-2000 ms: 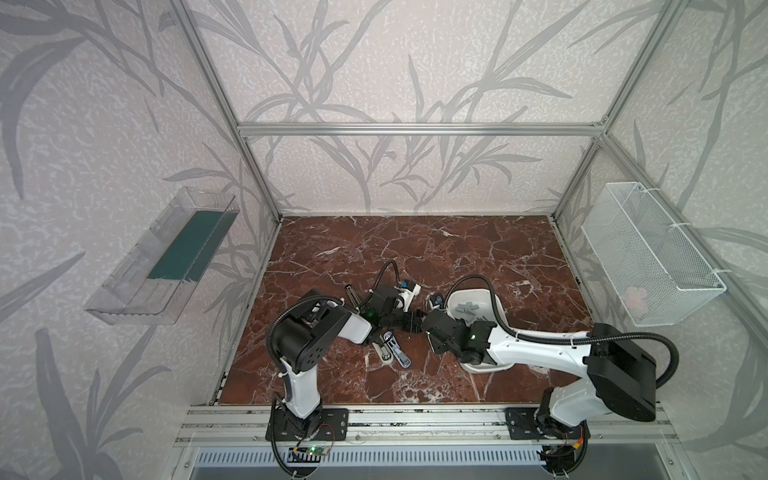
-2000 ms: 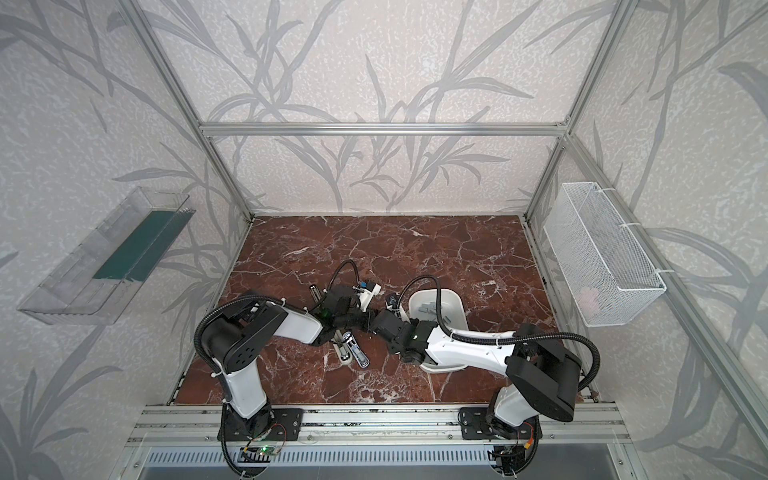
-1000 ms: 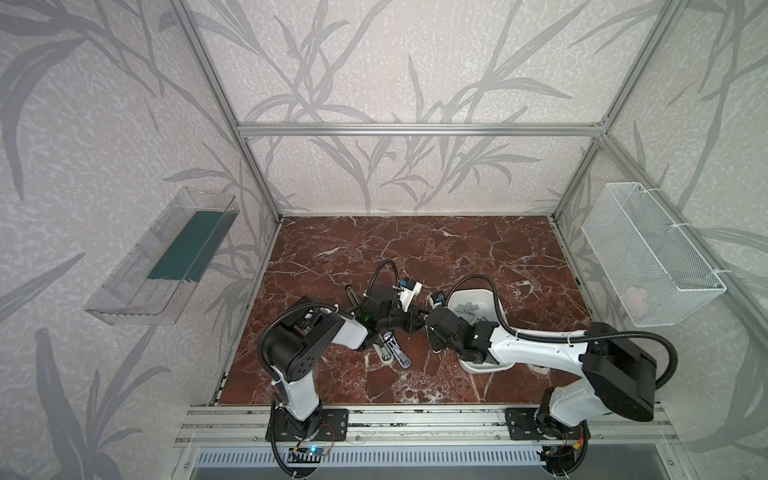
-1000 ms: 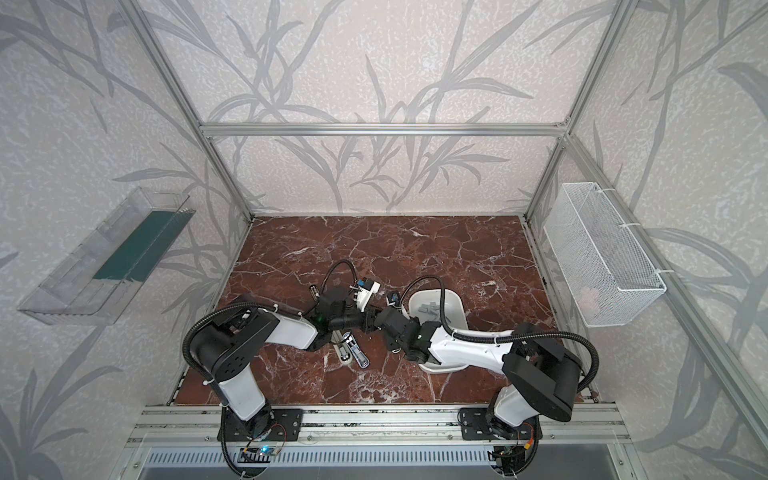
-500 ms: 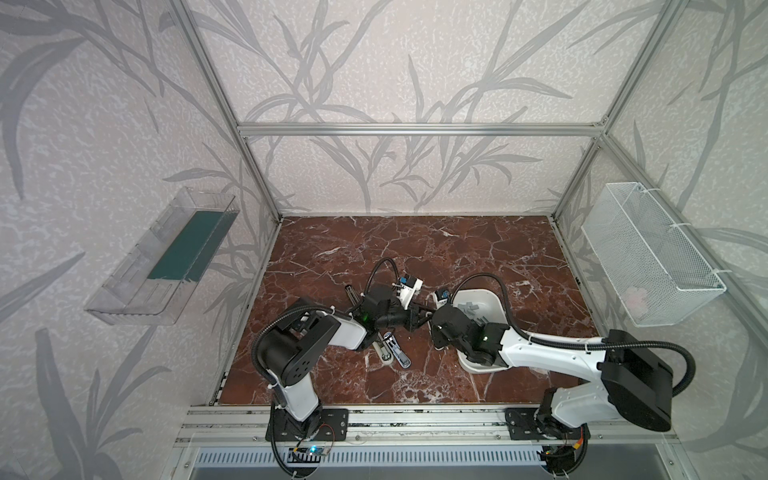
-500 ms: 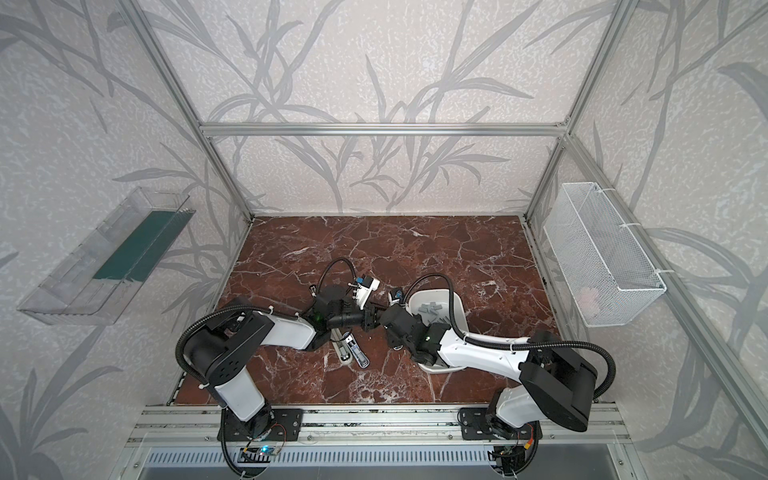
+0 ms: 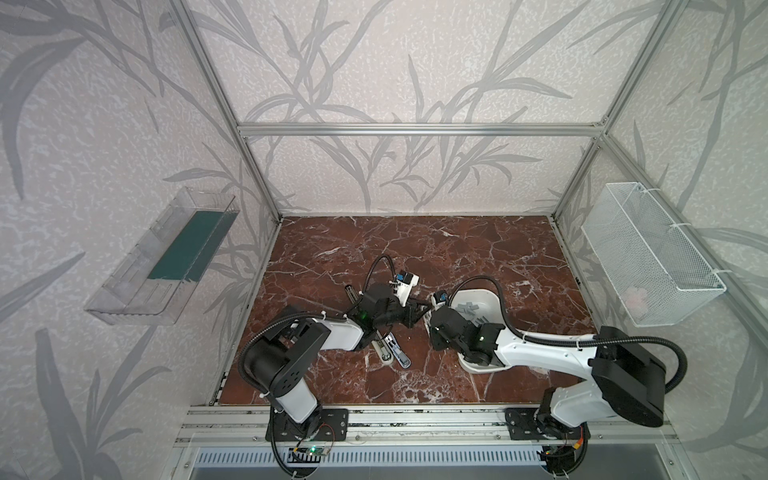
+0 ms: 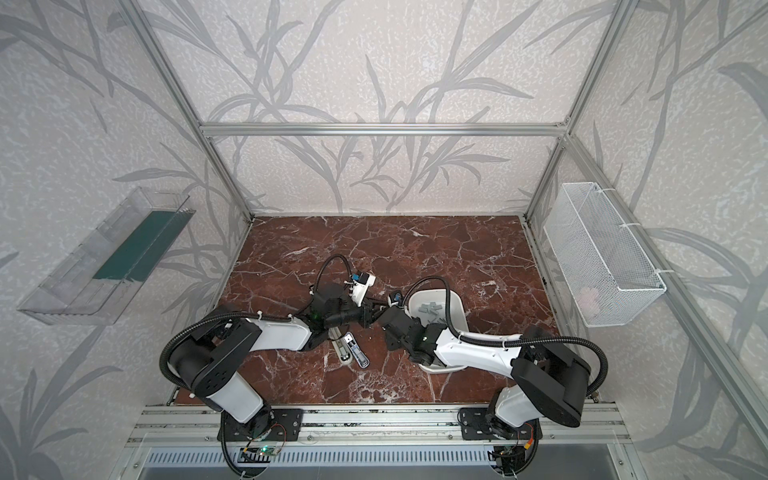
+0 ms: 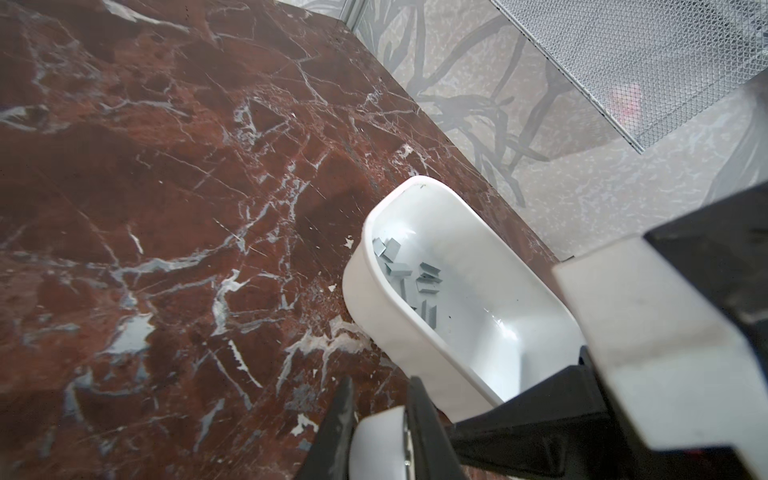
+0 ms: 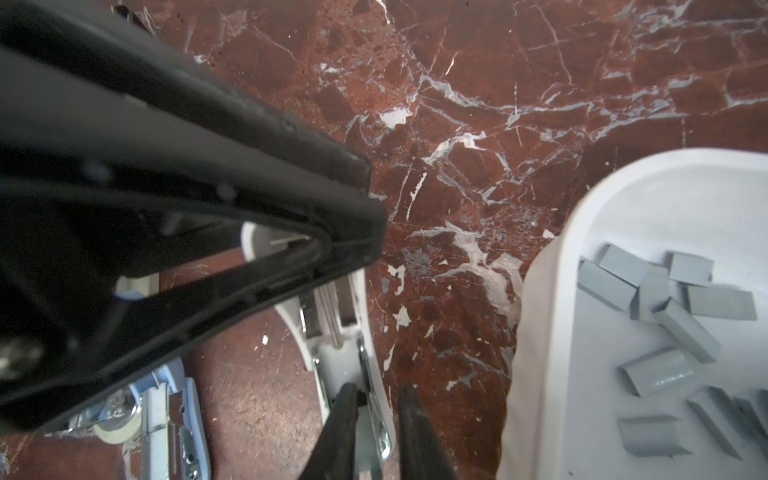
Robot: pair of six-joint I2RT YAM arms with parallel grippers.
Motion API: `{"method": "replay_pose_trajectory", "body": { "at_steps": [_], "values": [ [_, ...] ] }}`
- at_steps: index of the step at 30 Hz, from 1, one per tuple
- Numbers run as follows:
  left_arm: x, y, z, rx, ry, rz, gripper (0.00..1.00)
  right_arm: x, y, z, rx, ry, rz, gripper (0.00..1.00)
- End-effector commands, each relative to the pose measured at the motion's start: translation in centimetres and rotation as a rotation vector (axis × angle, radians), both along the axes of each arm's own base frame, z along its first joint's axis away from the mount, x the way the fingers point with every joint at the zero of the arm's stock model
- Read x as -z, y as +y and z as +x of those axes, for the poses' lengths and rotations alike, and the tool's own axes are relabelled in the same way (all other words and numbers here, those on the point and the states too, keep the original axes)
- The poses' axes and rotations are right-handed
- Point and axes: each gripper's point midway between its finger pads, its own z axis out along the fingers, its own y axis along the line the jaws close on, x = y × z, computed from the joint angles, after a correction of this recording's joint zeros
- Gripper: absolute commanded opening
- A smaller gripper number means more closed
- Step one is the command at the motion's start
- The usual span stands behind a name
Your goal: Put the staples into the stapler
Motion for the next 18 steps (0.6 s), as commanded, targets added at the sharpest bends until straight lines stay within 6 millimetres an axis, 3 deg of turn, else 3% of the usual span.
{"method": "replay_pose_trajectory", "body": {
  "at_steps": [1, 5, 9, 14, 18],
  "values": [
    [-2.9, -0.5, 0.8, -0.004, -0.081, -0.057, 0.08, 1.0, -0.8, -0.6, 0.006, 0.035, -0.027, 0.21],
    [-2.9, -0.8, 0.4, 0.02, -0.079, -0.083, 0.08, 1.0, -0.7, -0.3, 0.007, 0.025, -0.033, 0.21],
    [-2.1, -1.0, -0.1, 0.054, -0.072, -0.09, 0.08, -0.4, -0.7, 0.3, 0.013, -0.012, -0.037, 0.21],
    [0.9, -1.3, -0.1, 0.076, -0.037, -0.051, 0.07, -2.0, -1.2, 0.6, 0.019, -0.061, -0.039, 0.28],
    [3.9, -0.2, 0.5, 0.029, -0.035, 0.078, 0.07, -1.0, -0.7, 0.0, -0.017, -0.032, -0.024, 0.29]
  ]
}}
